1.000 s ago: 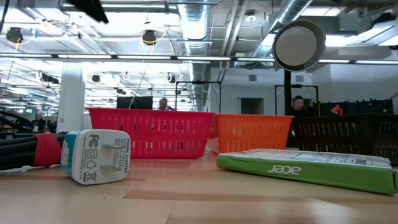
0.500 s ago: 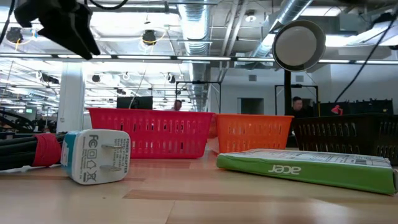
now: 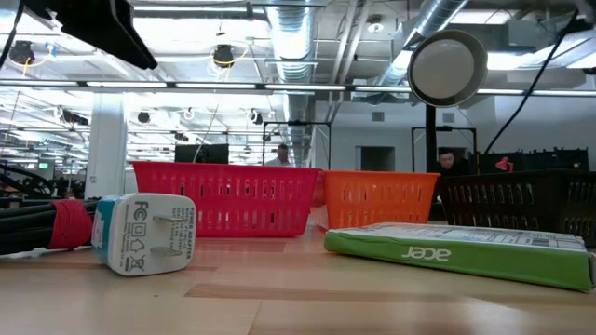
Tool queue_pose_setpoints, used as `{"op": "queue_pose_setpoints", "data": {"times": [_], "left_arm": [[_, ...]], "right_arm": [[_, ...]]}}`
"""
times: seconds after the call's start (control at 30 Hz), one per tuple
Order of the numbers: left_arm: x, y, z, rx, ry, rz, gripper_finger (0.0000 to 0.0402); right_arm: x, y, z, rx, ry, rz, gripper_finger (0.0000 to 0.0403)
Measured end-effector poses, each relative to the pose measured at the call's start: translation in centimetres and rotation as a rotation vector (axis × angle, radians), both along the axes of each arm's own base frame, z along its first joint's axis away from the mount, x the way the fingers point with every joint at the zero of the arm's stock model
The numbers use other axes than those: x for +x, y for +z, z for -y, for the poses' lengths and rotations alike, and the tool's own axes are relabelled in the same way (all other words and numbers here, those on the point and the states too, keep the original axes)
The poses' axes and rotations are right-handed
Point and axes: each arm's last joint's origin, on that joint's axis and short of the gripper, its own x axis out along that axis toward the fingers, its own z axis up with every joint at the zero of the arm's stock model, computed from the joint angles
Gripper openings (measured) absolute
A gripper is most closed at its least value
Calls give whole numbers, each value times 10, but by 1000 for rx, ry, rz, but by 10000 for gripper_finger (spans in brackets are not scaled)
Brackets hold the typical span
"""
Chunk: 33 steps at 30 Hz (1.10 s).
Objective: Pick and place items into bin
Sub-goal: Put the pink charger adapter into the red bin
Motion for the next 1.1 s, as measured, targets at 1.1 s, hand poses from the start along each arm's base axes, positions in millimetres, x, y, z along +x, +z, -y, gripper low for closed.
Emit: {"op": "queue_pose_setpoints", "data": {"times": [1.1], "left_arm": [[4,3,2,-61,37,87,263]], "right_arm": [[46,-64,-18,3,547,-100,228]]}}
